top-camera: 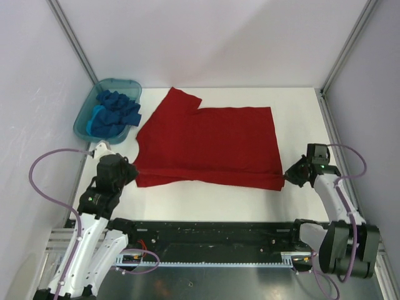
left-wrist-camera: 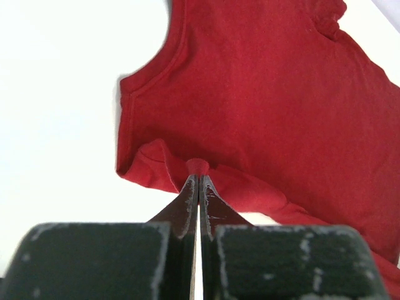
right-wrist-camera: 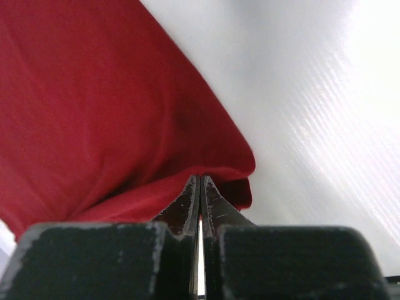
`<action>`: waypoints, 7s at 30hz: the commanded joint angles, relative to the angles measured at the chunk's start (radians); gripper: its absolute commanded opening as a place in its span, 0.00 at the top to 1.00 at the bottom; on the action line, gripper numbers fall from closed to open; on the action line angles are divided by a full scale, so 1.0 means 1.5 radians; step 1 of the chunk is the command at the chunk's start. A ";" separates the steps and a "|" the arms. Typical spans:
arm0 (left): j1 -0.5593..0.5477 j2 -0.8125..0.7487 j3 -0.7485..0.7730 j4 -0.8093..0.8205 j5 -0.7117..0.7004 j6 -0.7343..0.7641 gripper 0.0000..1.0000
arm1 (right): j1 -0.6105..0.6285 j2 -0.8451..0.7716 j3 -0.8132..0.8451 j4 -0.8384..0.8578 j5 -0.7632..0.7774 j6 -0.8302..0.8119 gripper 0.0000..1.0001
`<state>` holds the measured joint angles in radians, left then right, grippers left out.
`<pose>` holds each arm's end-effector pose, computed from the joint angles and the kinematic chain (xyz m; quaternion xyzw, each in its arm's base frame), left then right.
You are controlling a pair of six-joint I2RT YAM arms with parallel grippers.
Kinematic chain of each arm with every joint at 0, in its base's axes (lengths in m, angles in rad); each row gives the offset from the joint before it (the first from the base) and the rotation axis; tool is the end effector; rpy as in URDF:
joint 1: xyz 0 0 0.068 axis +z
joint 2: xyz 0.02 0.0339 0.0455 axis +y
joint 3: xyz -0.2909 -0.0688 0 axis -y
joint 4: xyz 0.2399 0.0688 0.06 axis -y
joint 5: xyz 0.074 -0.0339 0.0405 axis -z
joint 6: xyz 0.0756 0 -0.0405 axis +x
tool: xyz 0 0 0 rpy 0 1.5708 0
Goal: Fold and stack the t-shirts
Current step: Grap the side of the flattened tshirt closest away from the robot with both arms, then fold the flattened tshirt in 1/3 of the way
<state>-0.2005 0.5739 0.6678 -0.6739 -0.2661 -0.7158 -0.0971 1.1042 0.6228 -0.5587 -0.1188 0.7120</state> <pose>0.1332 -0.0068 0.2731 -0.2832 0.8272 -0.1037 0.4742 0.2049 -0.0110 0.1868 0.3648 0.8917 0.1338 0.2322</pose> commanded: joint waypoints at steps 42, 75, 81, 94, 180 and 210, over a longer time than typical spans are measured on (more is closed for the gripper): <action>0.003 0.403 0.207 0.145 -0.143 0.045 1.00 | 0.062 0.201 0.172 0.152 0.145 -0.047 1.00; 0.023 0.742 0.450 0.222 0.040 0.188 1.00 | 0.079 0.404 0.295 0.166 0.117 -0.024 1.00; 0.018 0.741 0.460 0.236 0.050 0.199 1.00 | 0.071 0.394 0.294 0.156 0.126 -0.023 1.00; 0.018 0.814 0.500 0.237 0.081 0.220 1.00 | 0.051 0.397 0.294 0.164 0.112 -0.031 1.00; 0.189 0.511 0.016 0.169 0.085 -0.012 0.65 | 0.092 0.194 0.078 0.092 0.117 -0.039 0.85; 0.203 0.486 0.029 0.167 0.110 0.011 1.00 | 0.040 0.187 0.103 0.042 0.154 -0.090 1.00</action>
<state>0.0948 1.3323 0.6991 -0.4286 -0.1513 -0.7315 -0.0448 1.4055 0.7425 -0.4694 0.0669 0.5995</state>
